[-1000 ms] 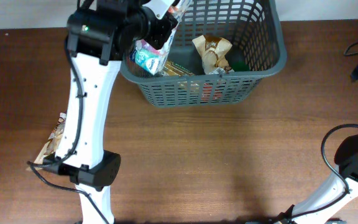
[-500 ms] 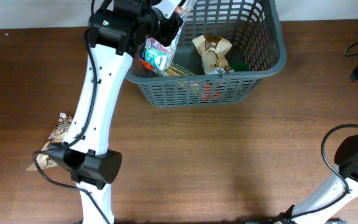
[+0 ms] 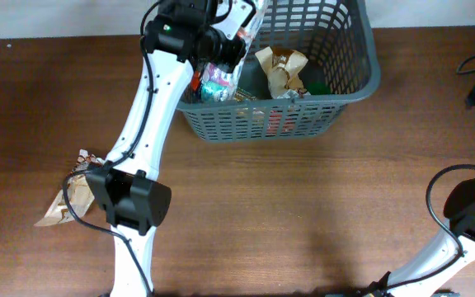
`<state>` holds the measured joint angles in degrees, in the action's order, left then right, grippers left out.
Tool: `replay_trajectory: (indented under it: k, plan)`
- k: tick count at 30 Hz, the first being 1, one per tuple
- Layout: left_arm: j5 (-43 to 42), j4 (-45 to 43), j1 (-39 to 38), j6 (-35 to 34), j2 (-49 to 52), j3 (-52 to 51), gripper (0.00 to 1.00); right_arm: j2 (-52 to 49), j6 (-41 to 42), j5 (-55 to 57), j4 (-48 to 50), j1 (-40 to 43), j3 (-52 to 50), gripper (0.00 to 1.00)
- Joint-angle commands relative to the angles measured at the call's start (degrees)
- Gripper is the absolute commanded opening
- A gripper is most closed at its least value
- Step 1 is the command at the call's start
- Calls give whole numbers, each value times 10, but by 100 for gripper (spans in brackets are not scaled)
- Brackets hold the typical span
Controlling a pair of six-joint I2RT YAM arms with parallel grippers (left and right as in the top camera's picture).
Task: Pack container
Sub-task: 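Carry the Kleenex pack with the left gripper and lower it into the basket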
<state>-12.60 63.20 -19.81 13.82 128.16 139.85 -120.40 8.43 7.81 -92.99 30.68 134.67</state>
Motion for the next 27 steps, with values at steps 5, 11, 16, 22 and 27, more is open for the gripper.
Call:
replay_trajectory:
  k: [5,11,16,22,27]
  plan:
    - [0,20,1,-8,22,0,15,-1,3,-1,0,1,-3,99]
    - [0,26,1,-7,30,-1,58,-1,3,-1,0,1,-3,99]
    - [11,24,2,-7,30,0,79,-1,3,-1,0,1,-3,99]
    - [15,35,15,-29,21,14,82,-1,3,-1,0,0,-3,99]
    - [15,85,55,-89,-13,75,96,-1,3,-1,0,1,-3,99]
